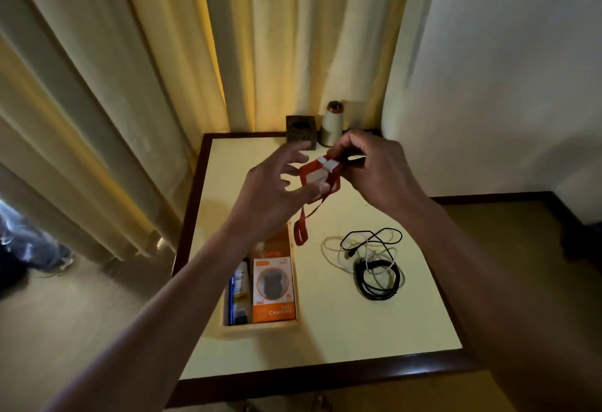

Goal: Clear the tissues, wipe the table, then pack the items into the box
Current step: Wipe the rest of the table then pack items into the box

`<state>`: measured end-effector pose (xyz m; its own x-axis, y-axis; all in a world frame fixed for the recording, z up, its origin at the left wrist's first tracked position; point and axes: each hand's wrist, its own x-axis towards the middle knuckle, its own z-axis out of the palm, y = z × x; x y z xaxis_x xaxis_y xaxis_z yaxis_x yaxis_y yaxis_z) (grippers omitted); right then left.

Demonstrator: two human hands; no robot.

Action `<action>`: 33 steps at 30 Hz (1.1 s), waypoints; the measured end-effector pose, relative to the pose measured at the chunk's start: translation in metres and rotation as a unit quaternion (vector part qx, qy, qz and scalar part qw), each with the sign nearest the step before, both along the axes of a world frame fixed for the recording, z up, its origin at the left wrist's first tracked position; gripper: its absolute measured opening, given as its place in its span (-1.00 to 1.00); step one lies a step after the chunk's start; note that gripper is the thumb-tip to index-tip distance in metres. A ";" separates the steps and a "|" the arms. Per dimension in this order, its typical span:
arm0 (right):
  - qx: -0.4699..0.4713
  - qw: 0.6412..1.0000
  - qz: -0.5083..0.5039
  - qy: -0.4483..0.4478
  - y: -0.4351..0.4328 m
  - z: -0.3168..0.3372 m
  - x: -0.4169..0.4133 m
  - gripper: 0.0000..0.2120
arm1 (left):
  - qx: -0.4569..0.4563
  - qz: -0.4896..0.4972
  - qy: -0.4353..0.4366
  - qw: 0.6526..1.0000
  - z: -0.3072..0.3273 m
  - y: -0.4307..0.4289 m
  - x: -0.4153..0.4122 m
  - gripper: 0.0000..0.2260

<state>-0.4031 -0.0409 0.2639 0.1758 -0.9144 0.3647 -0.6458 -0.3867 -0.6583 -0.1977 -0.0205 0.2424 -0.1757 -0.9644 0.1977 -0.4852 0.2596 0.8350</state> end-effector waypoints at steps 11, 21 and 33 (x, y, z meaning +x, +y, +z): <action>0.017 0.997 -0.032 -0.066 0.005 0.061 -0.012 -0.82 | -0.093 0.069 0.061 0.991 0.076 -0.032 0.007 -0.80; 0.086 0.994 0.064 -0.035 0.003 0.138 -0.011 -0.60 | -0.246 0.046 -0.002 0.968 0.174 -0.048 0.003 -0.78; -0.094 0.991 -0.021 -0.089 -0.018 0.243 0.005 -0.77 | -0.341 0.034 -0.011 0.939 0.276 -0.048 -0.006 -0.72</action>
